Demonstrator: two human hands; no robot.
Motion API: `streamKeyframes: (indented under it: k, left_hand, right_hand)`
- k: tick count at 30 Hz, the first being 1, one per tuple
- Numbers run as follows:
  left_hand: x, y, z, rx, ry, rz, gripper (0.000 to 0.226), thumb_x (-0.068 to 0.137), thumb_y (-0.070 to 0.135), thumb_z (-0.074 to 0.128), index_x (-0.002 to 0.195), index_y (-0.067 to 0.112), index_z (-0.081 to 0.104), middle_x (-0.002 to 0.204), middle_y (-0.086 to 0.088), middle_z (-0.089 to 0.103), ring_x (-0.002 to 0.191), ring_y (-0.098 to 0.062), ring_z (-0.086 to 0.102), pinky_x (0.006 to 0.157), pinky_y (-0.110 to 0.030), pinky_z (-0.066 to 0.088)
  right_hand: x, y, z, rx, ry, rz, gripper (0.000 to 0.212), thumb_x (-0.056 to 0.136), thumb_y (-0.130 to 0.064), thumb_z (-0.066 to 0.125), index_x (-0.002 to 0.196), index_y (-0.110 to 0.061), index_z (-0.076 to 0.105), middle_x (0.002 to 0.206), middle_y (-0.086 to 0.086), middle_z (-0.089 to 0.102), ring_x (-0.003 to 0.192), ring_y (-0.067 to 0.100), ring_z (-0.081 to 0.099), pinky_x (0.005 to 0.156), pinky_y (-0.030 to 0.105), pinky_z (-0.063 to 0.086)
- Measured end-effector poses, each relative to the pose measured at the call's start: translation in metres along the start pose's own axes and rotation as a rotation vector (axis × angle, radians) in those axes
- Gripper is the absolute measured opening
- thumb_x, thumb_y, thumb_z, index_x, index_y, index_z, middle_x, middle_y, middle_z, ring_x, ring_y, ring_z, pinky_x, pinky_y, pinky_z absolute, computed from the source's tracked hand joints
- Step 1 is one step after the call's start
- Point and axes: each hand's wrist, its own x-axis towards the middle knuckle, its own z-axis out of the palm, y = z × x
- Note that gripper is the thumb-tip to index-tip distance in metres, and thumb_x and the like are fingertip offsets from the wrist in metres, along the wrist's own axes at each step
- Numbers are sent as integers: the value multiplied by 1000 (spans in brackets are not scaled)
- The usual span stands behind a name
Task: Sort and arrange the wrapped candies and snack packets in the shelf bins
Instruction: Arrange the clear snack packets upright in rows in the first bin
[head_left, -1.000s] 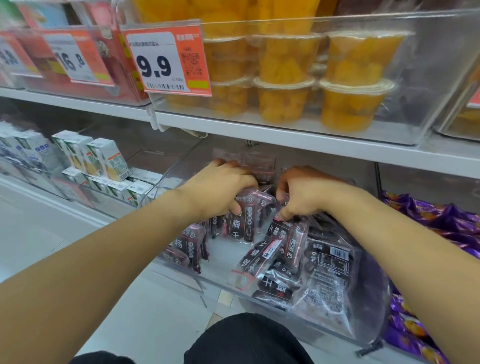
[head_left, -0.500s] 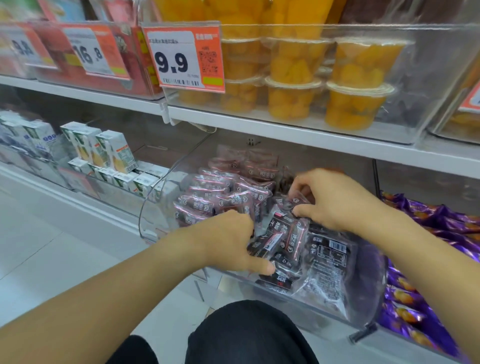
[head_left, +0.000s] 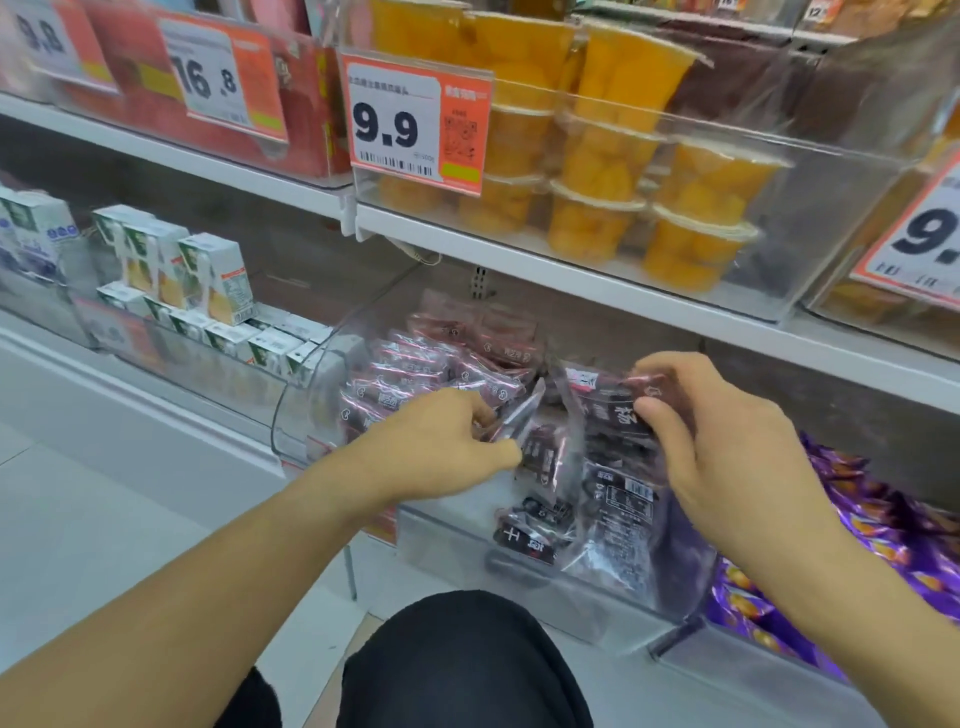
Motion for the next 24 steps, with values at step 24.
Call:
streamKeyframes:
  k: [24]
  left_hand:
    - [-62,-35,-52,119,550,58,58,69,48,82,111,26,49,108,13,59,85,-2,56,67,-18,42]
  right_hand:
    - [63,-38,70,510,-462,298,23,83,-26,80,101,-20,66,93,-1,73,76,20,73,67,36,60]
